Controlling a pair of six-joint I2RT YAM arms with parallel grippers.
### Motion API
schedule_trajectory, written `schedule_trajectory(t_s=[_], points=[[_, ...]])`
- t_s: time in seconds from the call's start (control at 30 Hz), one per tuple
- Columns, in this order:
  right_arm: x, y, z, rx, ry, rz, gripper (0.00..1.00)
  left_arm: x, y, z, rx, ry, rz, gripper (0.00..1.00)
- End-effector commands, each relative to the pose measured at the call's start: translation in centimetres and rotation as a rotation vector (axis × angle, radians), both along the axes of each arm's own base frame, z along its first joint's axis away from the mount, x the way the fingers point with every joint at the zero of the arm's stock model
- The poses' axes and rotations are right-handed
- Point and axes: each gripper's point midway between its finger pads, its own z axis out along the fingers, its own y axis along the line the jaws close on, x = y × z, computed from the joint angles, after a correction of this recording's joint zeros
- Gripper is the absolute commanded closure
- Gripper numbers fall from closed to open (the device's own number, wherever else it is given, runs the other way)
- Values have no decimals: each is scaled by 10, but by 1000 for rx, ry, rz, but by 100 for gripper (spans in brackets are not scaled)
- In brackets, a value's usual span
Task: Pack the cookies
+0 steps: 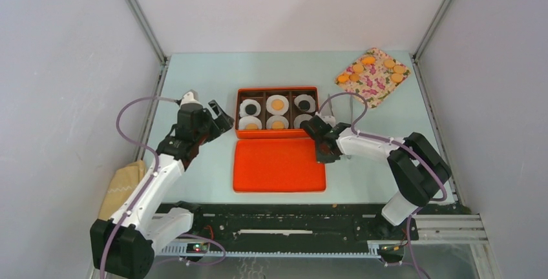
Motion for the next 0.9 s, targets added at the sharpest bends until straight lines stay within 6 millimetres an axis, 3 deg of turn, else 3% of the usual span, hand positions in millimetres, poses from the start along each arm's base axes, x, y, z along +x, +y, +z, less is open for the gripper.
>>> schedule_trajectory(t_s=[0.0, 0.23, 0.37, 0.53, 0.67, 0.77, 0.87], points=[[-13, 2, 9, -24, -22, 18, 100, -12, 8, -2, 50, -3, 3, 12], [-38, 22, 56, 40, -111, 130, 100, -20, 9, 2, 61, -6, -8, 15], [-43, 17, 86, 43, -174, 152, 100, -17, -2, 14, 58, -48, -74, 16], [-25, 15, 120, 39, -294, 183, 100, -6, -46, 33, -59, -121, -267, 31], [-10, 21, 127, 37, -331, 208, 100, -2, -89, 39, -118, -206, -466, 42], [-1, 26, 134, 57, -348, 228, 100, -2, -119, 45, -161, -309, -617, 39], [6, 26, 148, 75, -381, 253, 100, -10, -142, 32, -140, -374, -761, 27]])
